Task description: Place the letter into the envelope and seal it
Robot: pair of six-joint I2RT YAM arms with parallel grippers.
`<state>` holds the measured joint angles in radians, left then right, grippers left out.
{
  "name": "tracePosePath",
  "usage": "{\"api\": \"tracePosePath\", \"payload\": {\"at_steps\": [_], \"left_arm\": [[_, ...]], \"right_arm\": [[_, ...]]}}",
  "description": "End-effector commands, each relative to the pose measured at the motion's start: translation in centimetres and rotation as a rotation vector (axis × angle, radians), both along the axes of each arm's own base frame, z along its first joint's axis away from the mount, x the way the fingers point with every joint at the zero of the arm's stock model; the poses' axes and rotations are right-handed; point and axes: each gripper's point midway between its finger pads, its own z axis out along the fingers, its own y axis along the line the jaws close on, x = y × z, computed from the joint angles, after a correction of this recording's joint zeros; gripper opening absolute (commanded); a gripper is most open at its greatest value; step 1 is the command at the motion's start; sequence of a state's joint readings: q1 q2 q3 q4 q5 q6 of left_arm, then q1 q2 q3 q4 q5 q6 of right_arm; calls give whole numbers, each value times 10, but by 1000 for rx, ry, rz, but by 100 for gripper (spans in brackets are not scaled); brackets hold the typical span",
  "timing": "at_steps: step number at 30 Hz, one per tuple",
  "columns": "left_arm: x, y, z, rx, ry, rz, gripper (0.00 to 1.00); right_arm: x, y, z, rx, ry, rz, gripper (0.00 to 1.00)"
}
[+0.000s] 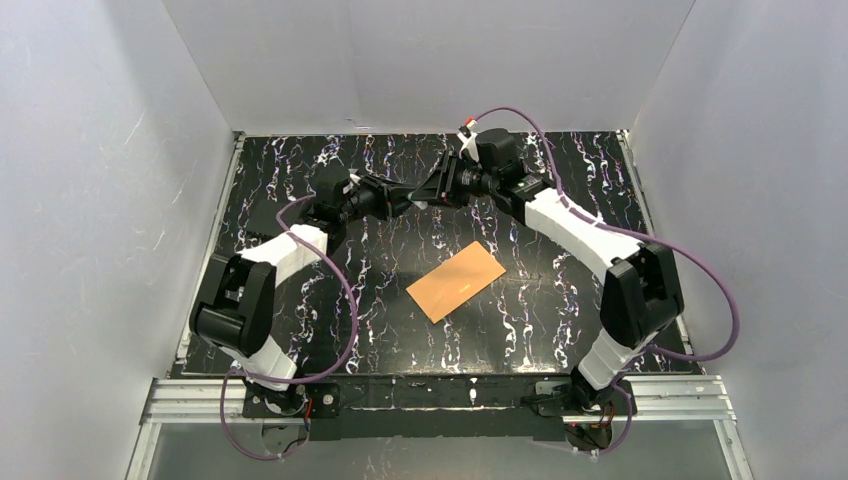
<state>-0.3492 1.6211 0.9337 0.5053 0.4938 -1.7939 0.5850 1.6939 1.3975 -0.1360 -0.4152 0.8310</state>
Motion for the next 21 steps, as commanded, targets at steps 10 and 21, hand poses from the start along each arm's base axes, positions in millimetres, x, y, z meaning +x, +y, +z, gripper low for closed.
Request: {"api": "tracePosePath", "payload": {"at_steps": [10, 21], "left_arm": [[-94, -8, 14, 326, -375, -574, 0], [-107, 111, -101, 1230, -129, -816, 0]], "right_arm": [[-24, -82, 45, 13, -138, -114, 89], [-40, -149, -54, -388, -2, -241, 88]]}}
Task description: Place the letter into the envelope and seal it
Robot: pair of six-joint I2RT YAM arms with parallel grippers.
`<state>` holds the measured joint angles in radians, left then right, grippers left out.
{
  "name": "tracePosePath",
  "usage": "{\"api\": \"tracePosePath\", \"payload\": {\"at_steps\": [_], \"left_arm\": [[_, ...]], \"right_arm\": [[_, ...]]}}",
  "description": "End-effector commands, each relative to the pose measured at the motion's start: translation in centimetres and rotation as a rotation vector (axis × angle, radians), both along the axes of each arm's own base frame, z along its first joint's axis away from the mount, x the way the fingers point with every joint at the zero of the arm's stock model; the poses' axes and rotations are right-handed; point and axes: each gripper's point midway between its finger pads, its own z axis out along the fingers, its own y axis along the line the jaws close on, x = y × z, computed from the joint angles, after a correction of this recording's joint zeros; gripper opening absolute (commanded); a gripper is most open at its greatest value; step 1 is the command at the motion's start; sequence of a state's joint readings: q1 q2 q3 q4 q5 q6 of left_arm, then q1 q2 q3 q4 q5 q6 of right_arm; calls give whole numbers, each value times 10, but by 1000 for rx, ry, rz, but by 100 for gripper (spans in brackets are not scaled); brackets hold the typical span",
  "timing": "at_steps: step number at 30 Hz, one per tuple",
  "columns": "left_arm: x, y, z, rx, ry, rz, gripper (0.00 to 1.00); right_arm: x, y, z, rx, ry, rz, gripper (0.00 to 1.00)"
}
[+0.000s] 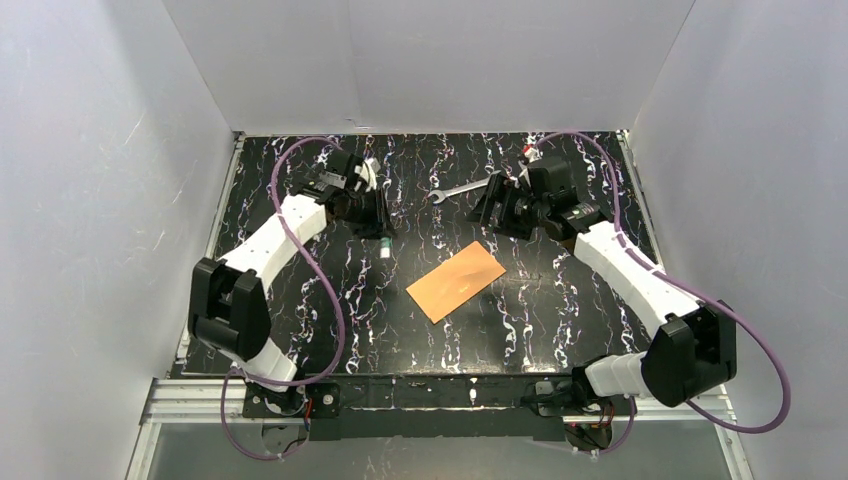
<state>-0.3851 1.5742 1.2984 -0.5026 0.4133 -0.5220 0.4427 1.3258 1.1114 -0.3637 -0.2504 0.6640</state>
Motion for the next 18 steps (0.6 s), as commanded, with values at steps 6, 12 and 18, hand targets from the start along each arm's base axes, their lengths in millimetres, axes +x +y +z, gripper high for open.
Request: {"api": "tracePosePath", "payload": {"at_steps": [6, 12, 18], "left_arm": [[-41, 95, -98, 590, 226, 48, 0], [-38, 102, -119, 665, 261, 91, 4], [-42, 95, -143, 665, 327, 105, 18]], "right_arm": [[-7, -22, -47, -137, 107, -40, 85], [-9, 3, -39, -21, 140, 52, 83], [-13, 13, -38, 41, 177, 83, 82]]}}
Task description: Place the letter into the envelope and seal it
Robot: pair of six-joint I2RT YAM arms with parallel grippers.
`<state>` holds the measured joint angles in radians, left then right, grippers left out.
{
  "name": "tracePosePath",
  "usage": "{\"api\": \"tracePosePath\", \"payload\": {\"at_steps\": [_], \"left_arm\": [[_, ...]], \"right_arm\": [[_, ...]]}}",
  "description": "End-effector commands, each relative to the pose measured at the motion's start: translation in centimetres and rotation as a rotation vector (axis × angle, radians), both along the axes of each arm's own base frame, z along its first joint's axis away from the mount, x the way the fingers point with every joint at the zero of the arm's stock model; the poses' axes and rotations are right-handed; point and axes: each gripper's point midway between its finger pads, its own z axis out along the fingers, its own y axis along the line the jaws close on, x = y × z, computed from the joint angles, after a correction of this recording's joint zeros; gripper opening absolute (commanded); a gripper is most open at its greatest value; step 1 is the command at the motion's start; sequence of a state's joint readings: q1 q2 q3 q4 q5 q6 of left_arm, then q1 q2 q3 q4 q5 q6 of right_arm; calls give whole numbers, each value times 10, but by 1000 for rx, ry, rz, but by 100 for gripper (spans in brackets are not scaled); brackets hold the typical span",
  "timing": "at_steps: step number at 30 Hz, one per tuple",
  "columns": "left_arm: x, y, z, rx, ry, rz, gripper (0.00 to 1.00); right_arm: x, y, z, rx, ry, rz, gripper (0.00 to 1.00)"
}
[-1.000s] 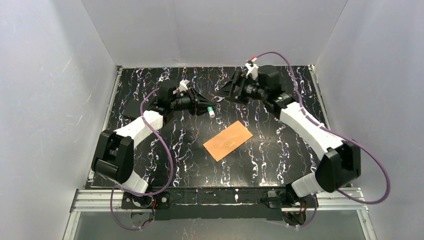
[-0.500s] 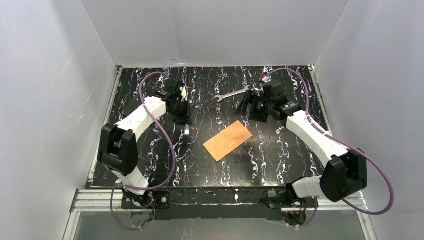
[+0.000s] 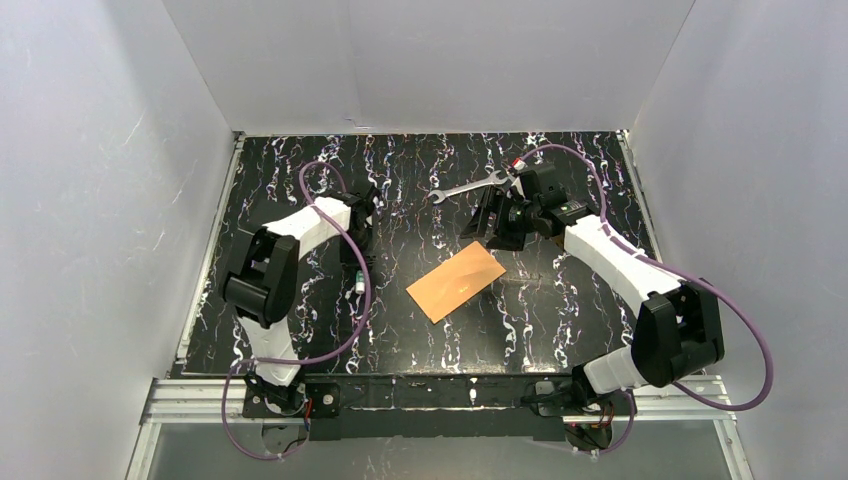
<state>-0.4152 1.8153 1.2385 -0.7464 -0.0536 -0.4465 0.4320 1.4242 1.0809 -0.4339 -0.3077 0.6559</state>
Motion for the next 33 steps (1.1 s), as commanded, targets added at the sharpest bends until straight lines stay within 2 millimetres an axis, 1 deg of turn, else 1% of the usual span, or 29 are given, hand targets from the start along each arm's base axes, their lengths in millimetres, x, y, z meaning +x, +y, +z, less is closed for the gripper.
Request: {"api": "tracePosePath", "payload": {"at_steps": [1, 3, 5, 10, 12, 17, 18, 19, 20, 21, 24, 25, 26, 28, 30, 31, 32, 33], "left_arm": [[-4, 2, -12, 37, 25, 29, 20], [-5, 2, -18, 39, 36, 33, 21], [-7, 2, -20, 39, 40, 35, 26], [-9, -1, -22, 19, 55, 33, 40], [-9, -3, -20, 8, 52, 35, 43], [-7, -7, -10, -22, 28, 34, 45], [-6, -9, -6, -35, 18, 31, 46], [-5, -12, -2, -56, 6, 28, 50], [-4, -19, 4, -96, -9, 15, 54], [-2, -23, 11, -127, -28, 8, 61], [2, -28, 37, -178, -102, 0, 78], [3, -28, 48, -185, -130, 3, 91], [3, -28, 59, -196, -154, 4, 98], [2, -26, 83, -220, -214, 15, 98], [0, -26, 114, -263, -294, 18, 98], [-1, -25, 130, -278, -336, 28, 98], [-3, -21, 146, -286, -379, 43, 98], [-5, -14, 161, -278, -425, 56, 98]], "right_arm": [[1, 18, 18, 120, -7, 47, 82], [1, 22, 24, 146, -6, 54, 81], [1, 23, 26, 149, -6, 54, 81], [-4, 16, 20, 112, 14, 39, 83], [-6, 13, 20, 97, 17, 32, 83], [-7, 9, 26, 89, -3, 26, 82], [-8, 8, 28, 85, -4, 27, 82], [-9, 6, 28, 76, -7, 27, 82], [-10, 3, 29, 60, -8, 18, 82], [-11, -1, 29, 38, -5, 5, 82], [-15, -11, 35, -2, -28, -13, 83], [-17, -15, 39, -12, -41, -16, 83], [-19, -18, 43, -20, -56, -19, 84], [-21, -28, 54, -57, -100, -32, 85], [-23, -41, 67, -102, -157, -46, 87], [-23, -48, 74, -128, -186, -60, 90], [-23, -56, 82, -160, -221, -76, 96], [-25, -66, 87, -198, -240, -95, 98]]}}
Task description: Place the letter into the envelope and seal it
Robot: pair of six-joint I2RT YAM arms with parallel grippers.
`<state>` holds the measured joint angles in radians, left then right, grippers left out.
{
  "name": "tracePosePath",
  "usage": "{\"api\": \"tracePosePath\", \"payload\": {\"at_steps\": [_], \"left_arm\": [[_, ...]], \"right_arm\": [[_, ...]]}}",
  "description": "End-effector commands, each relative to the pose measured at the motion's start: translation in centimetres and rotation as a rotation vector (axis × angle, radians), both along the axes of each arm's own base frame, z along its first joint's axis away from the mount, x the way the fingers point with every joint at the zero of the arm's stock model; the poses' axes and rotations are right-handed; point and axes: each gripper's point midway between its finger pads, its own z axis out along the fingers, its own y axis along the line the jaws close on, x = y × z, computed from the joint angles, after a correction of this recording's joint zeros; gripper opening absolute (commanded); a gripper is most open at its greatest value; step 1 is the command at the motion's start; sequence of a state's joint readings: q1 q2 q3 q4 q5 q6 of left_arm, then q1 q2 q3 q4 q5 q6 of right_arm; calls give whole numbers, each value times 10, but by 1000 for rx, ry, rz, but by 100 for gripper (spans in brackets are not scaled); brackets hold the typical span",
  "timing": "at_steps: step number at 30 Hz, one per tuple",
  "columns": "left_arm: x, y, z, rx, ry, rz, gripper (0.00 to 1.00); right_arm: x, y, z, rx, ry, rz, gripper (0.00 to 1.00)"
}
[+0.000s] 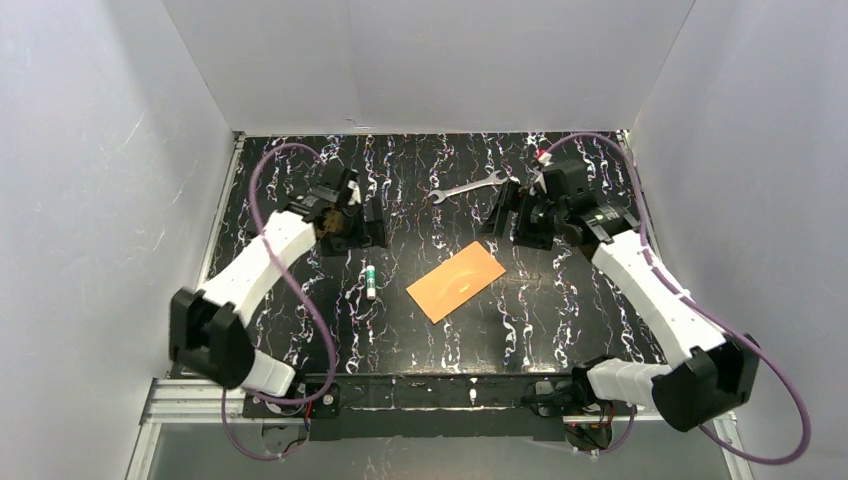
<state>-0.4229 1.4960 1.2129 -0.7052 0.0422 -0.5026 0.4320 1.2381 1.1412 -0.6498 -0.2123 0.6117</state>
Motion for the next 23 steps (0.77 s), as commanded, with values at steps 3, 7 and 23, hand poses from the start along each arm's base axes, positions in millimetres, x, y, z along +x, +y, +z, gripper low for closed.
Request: {"api": "tracePosePath", "payload": {"at_steps": [3, 7, 23], "left_arm": [[-23, 34, 122, -44, -320, 104, 98], [-53, 78, 182, 14, -519, 168, 98], [-145, 168, 248, 259, -729, 146, 98]], "right_arm": [[4, -65, 63, -227, -250, -152, 99], [2, -106, 109, -334, -389, -290, 99], [-6, -179, 197, -521, -570, -584, 99]]}}
